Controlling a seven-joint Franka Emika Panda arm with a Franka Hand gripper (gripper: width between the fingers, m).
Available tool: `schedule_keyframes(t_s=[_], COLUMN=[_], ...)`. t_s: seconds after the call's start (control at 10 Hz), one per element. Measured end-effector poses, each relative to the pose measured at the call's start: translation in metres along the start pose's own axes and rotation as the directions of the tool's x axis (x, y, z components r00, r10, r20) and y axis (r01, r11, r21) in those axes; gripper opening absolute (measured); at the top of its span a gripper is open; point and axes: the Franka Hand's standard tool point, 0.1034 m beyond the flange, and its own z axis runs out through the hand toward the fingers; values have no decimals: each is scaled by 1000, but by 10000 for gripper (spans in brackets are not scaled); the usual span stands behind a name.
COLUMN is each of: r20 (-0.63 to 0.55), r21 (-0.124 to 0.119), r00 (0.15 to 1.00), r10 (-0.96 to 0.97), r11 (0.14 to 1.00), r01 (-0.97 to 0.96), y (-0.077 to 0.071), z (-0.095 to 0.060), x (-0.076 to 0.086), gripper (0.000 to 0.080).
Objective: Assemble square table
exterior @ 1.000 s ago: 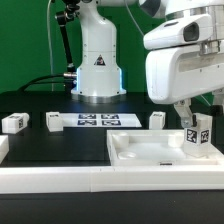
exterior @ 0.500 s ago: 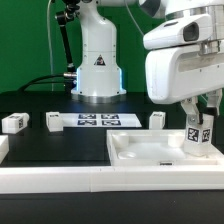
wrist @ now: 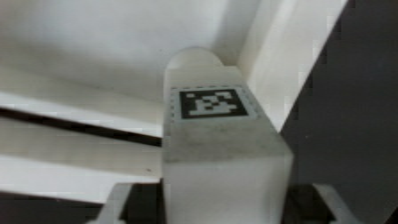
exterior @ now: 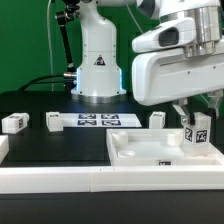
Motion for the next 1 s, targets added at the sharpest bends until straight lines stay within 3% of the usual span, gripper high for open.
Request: schedule_keyframes(t_s=[0.5,1.0], r20=[-23,-24], r21=[-11,-4], r00=[910,620], r10=[414,785], r11=[910,620], r01=[-415,-785], y=[5,8], z=[0,0], x=[1,0], gripper=[292,294])
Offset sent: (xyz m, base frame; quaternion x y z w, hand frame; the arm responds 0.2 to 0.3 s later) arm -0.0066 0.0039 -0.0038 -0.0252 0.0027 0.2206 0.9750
